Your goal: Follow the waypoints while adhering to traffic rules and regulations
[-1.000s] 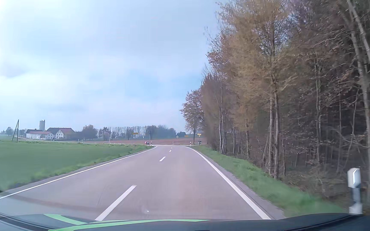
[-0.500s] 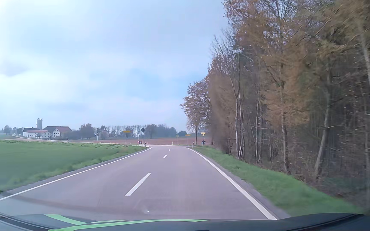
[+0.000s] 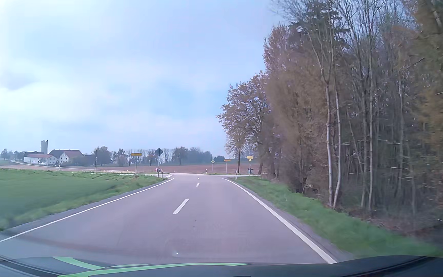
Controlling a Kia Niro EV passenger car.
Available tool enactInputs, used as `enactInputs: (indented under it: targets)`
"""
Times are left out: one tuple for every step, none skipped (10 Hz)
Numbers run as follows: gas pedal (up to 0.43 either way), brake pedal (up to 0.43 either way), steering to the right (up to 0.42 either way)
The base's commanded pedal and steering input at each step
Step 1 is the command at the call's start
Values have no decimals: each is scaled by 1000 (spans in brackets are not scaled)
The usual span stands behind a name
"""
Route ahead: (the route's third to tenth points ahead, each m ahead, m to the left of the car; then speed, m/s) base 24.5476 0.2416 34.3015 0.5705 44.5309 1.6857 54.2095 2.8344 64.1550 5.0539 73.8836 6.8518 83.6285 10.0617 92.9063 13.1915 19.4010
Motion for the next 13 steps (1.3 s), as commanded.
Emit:
enactInputs:
  targets:
    - [177,0,-6]
    - [177,0,-6]
    - [177,0,-6]
    - [177,0,-6]
    - [177,0,-6]
    - [177,0,-7]
    - [177,0,-7]
    - [177,0,-9]
    - [177,0,-12]
    - [177,0,-13]
    - [177,0,-15]
    - [177,0,-18]
    - [177,0,-19]
